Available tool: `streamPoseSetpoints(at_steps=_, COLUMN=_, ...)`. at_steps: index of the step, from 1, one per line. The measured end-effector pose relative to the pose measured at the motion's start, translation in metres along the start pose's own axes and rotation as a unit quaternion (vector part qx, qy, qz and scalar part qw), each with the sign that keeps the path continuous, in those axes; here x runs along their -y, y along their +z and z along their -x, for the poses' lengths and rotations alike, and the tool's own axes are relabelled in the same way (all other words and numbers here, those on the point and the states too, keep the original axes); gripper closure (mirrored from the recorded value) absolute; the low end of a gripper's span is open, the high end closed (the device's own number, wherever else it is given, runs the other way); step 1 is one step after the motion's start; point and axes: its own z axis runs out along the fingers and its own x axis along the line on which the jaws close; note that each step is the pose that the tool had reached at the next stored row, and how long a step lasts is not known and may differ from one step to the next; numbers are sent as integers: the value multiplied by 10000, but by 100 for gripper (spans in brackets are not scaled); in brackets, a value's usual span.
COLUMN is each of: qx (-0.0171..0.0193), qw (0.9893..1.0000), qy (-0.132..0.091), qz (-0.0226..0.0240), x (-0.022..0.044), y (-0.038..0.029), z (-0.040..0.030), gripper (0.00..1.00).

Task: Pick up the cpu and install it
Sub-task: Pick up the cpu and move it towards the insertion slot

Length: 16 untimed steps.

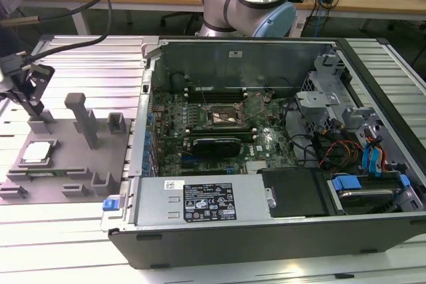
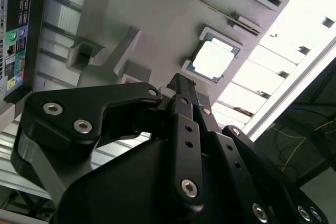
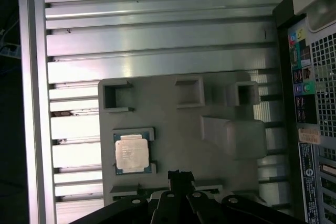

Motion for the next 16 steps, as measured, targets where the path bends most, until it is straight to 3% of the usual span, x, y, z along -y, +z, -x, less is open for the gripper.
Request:
streamPoseSetpoints(at_steps=8, qx=1, qw=10000, qy=0, qz=0, x=6, y=35, z=-55, gripper=89)
streamPoseSetpoints(at_steps=16, qx=3, qw=10000, qy=0, qz=1, x=15, y=138, z=-114, gripper=89)
